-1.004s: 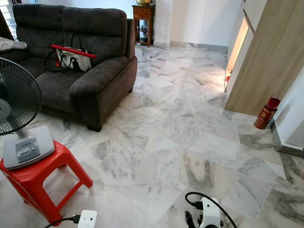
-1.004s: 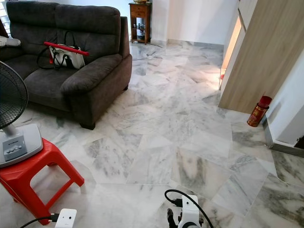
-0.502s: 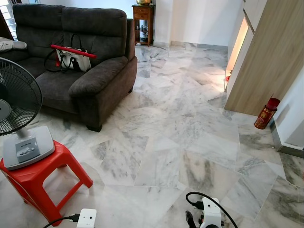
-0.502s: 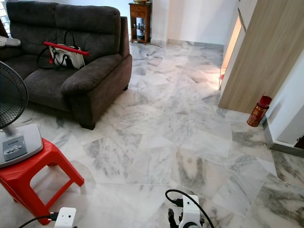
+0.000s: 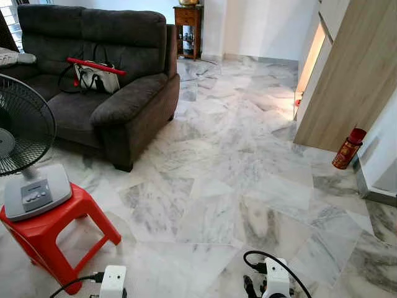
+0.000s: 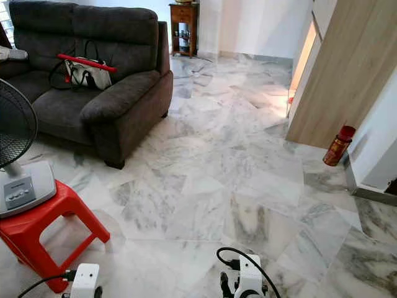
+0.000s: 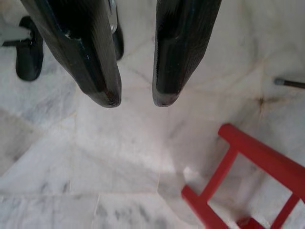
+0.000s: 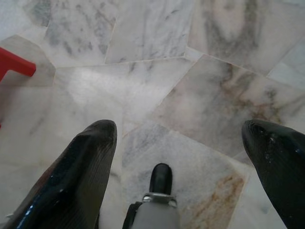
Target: Picking trash to rubbish bin
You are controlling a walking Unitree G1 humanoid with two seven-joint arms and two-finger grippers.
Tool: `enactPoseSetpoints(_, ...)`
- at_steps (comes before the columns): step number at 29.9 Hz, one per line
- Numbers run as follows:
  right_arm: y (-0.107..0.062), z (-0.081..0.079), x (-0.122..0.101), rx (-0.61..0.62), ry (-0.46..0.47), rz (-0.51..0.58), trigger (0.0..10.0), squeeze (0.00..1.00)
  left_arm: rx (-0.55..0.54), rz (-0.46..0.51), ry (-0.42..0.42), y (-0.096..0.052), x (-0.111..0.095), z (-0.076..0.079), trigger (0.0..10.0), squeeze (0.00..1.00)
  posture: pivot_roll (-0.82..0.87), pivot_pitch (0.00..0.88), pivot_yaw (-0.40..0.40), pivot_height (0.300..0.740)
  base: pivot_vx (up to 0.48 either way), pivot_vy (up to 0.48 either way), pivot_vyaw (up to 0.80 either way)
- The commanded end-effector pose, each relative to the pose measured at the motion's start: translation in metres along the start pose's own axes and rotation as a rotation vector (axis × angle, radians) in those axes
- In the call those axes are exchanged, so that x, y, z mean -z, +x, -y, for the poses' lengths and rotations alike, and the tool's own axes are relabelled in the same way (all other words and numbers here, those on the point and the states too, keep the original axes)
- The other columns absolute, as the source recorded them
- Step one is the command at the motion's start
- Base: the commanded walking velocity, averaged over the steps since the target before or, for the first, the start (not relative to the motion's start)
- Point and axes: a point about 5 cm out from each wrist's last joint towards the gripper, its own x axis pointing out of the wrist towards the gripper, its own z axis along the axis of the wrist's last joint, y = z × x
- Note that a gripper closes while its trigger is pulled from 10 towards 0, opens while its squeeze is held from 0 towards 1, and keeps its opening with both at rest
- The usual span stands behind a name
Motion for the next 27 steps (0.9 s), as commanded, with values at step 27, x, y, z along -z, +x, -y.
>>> enactPoseSetpoints(27,0.003,-0.012,-0.115,-0.036,-0.015,0.484,10.0,0.0,-0.073,0.492,-0.124,0.004,-0.098,-0.012,10.0,0.0,-0.04,0.0,-0.05,0.74,0.0,0.0,0.0)
